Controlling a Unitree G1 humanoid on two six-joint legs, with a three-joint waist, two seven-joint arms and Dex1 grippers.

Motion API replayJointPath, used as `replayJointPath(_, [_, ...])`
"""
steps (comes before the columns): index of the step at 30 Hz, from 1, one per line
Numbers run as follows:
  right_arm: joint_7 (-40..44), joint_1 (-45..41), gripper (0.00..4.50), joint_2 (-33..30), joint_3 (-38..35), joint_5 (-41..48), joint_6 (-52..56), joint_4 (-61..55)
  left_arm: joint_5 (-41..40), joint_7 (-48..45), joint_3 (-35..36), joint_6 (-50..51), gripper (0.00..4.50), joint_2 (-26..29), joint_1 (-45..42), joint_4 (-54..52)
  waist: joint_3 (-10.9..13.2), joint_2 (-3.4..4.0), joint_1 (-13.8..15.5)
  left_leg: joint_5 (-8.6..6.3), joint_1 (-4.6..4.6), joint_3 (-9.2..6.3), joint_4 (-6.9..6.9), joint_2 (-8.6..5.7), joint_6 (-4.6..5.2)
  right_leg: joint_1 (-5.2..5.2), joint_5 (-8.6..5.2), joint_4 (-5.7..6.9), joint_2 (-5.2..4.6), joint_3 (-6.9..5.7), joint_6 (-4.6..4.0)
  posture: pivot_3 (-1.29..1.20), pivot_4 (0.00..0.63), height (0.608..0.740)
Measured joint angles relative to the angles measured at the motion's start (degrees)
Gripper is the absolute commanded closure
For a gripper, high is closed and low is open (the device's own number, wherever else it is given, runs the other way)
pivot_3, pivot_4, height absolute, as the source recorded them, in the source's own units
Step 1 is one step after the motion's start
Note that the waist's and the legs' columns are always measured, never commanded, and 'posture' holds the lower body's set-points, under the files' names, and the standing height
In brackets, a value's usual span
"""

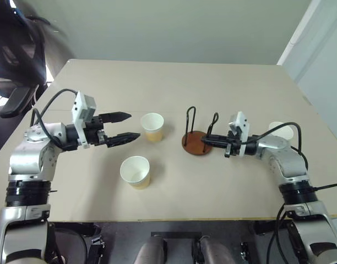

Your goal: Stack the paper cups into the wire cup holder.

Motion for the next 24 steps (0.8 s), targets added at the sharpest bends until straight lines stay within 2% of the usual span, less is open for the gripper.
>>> replayJointPath(24, [6.93,2.15,4.48,-1.33,3.95,-1.09,-3.56,-2.25,0.12,-1.09,-0.02,0.33,0.00,1.89,-0.09,0.28,0.00,0.00,-0.10,0.09,0.01,0.00,0.04,0.01,0.09,0.00,0.03,0.03,0.00,0.00,-0.04,0.00,0.150,0.740])
